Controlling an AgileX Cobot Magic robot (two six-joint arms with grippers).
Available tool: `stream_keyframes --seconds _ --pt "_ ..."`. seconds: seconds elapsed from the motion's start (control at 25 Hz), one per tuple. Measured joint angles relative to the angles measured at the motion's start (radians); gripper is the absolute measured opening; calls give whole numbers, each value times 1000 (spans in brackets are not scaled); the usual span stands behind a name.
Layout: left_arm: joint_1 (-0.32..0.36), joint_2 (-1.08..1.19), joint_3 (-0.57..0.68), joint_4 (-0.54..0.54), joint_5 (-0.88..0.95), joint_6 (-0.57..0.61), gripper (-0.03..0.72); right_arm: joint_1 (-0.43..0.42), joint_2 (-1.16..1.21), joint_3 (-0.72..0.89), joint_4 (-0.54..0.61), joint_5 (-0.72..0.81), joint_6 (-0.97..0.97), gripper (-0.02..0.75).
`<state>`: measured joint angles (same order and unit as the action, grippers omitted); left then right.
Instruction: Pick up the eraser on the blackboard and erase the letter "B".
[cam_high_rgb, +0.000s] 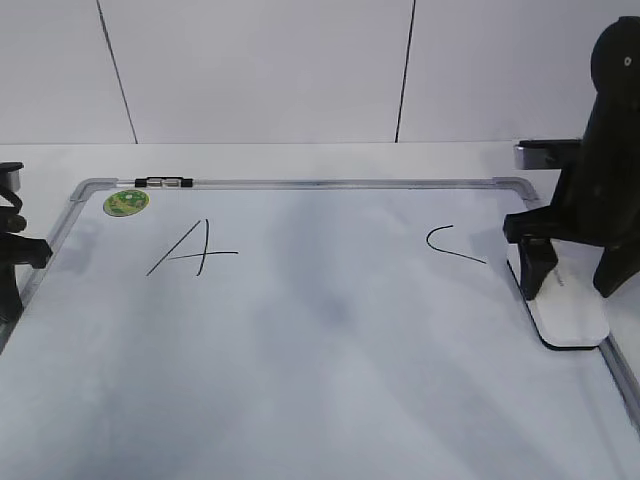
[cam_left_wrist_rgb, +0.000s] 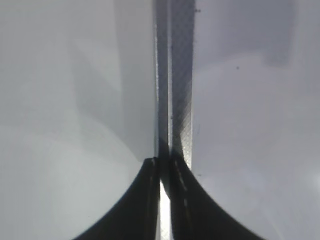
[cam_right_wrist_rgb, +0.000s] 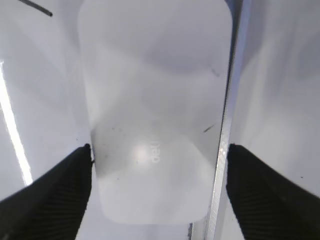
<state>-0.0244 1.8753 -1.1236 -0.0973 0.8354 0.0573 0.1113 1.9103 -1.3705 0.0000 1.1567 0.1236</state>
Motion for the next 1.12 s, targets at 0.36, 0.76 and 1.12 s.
stream_keyframes --seconds 0.36,0.76,1.12 --pt "2 0 0 -2 0 0 24 0 0 -101 0 50 2 604" --pt "2 0 0 -2 0 0 24 0 -70 -110 50 56 2 574" --pt "2 0 0 -2 8 0 28 0 -217 -110 92 64 -1 570"
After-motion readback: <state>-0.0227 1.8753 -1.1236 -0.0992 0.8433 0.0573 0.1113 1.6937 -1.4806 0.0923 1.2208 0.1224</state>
